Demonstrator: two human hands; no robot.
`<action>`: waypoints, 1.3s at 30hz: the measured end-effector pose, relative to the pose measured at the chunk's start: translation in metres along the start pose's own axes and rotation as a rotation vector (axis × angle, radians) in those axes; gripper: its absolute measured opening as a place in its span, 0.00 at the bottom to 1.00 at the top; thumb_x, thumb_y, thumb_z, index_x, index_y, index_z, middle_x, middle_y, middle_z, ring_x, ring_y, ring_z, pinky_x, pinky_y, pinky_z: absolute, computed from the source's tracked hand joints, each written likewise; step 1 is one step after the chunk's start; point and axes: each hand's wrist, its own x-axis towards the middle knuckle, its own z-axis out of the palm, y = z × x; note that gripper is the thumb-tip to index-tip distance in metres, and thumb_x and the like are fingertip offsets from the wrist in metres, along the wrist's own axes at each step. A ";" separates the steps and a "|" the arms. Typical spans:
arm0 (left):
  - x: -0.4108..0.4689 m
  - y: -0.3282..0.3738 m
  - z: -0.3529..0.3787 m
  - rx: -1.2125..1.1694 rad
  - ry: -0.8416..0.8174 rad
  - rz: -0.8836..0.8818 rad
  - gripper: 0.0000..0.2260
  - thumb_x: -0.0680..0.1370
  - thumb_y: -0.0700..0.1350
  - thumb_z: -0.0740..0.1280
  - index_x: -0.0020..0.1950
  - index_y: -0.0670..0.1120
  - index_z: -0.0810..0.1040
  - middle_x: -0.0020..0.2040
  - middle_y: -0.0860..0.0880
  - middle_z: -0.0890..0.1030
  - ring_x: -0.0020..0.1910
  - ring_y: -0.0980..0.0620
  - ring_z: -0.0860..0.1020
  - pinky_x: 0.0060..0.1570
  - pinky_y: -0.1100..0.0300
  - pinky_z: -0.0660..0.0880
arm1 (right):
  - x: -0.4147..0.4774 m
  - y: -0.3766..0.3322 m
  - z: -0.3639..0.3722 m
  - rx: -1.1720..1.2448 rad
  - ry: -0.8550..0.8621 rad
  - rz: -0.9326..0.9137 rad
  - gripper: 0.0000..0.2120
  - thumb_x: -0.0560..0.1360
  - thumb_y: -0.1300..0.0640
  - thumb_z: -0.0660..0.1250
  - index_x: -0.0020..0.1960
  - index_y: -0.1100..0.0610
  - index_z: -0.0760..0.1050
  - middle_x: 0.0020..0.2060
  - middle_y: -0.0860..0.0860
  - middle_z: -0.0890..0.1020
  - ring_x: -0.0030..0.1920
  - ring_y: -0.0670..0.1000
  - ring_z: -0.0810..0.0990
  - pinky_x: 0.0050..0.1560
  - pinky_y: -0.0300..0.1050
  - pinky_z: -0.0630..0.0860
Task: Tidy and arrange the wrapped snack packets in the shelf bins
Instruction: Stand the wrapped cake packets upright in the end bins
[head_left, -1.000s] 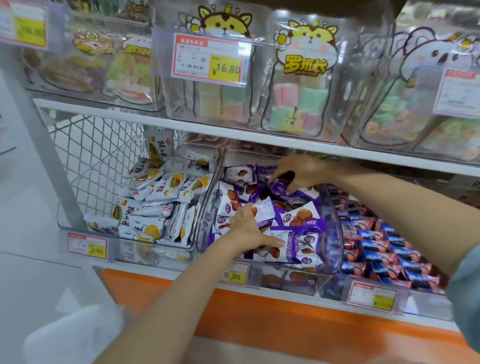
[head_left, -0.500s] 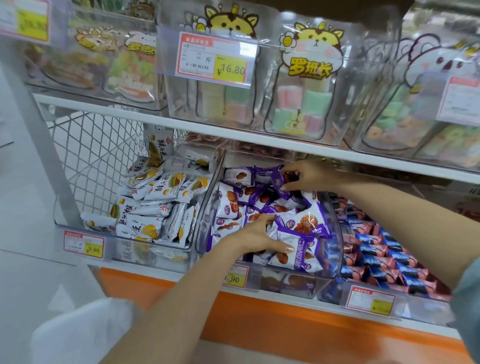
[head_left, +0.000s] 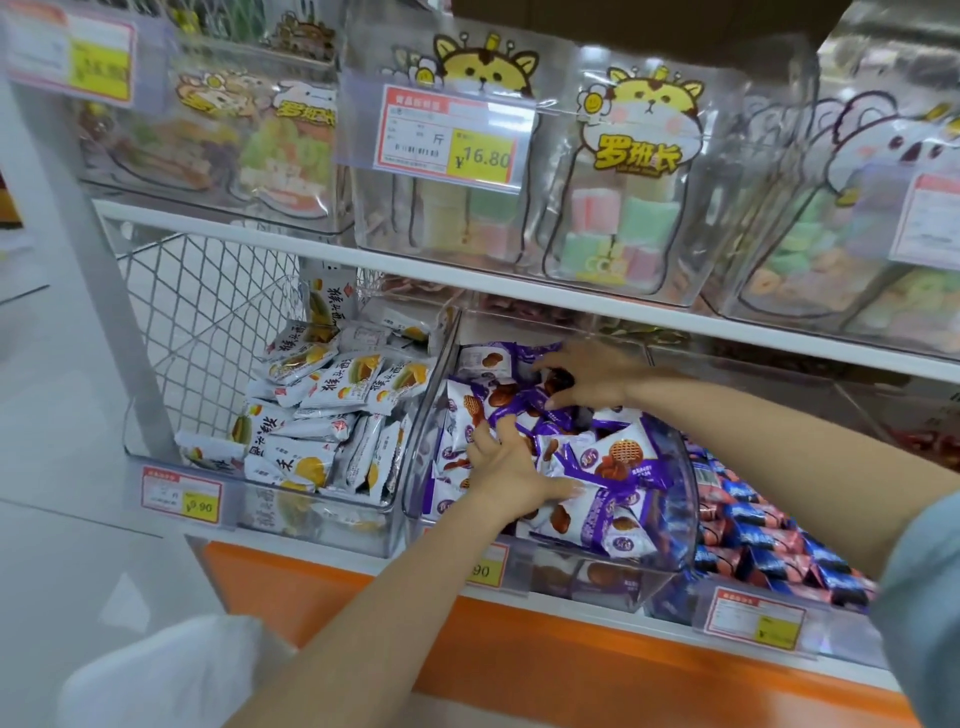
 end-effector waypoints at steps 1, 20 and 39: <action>-0.001 0.000 0.000 0.007 0.000 -0.003 0.47 0.69 0.56 0.73 0.75 0.45 0.46 0.75 0.40 0.44 0.75 0.40 0.45 0.72 0.49 0.53 | 0.000 -0.008 -0.001 -0.013 0.052 -0.031 0.29 0.72 0.42 0.69 0.70 0.44 0.66 0.66 0.51 0.71 0.67 0.55 0.67 0.62 0.48 0.68; -0.013 -0.006 -0.027 -0.446 0.163 -0.123 0.32 0.77 0.49 0.67 0.71 0.42 0.51 0.61 0.45 0.69 0.56 0.48 0.72 0.52 0.60 0.67 | -0.013 -0.042 -0.018 0.579 0.020 -0.138 0.17 0.69 0.58 0.74 0.57 0.55 0.78 0.46 0.44 0.78 0.47 0.42 0.76 0.38 0.28 0.66; -0.027 -0.027 -0.040 -0.870 -0.121 -0.142 0.19 0.71 0.28 0.69 0.57 0.47 0.74 0.57 0.40 0.79 0.50 0.47 0.81 0.47 0.60 0.80 | 0.044 -0.044 0.008 0.313 0.187 -0.141 0.26 0.72 0.50 0.72 0.66 0.56 0.71 0.63 0.53 0.76 0.62 0.54 0.74 0.57 0.44 0.69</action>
